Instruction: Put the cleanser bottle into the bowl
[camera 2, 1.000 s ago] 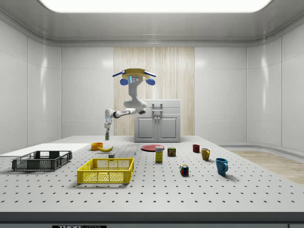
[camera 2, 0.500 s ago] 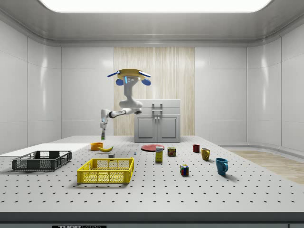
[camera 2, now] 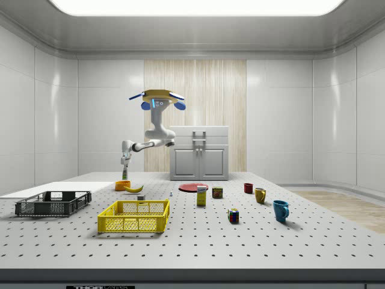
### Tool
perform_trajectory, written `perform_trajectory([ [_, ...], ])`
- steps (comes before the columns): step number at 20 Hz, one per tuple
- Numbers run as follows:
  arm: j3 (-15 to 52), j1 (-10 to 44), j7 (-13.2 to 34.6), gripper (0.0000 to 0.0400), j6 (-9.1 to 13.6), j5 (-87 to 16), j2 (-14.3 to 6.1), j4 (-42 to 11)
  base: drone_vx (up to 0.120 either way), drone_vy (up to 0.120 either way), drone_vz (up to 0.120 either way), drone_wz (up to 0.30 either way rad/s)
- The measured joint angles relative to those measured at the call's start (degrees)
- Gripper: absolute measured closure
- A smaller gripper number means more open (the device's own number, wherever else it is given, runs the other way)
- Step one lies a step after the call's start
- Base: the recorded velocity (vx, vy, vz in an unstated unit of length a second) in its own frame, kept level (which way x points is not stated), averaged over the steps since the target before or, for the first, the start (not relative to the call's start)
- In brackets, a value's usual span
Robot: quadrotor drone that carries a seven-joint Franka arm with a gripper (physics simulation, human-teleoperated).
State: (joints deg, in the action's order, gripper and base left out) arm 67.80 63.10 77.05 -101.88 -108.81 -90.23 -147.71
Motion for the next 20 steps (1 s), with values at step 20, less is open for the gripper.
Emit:
perform_trajectory([
  [20,-5.35,1.97,0.79,0.0255,-2.81,-4.75,1.21,3.05,0.0,0.016,-0.02,0.0],
])
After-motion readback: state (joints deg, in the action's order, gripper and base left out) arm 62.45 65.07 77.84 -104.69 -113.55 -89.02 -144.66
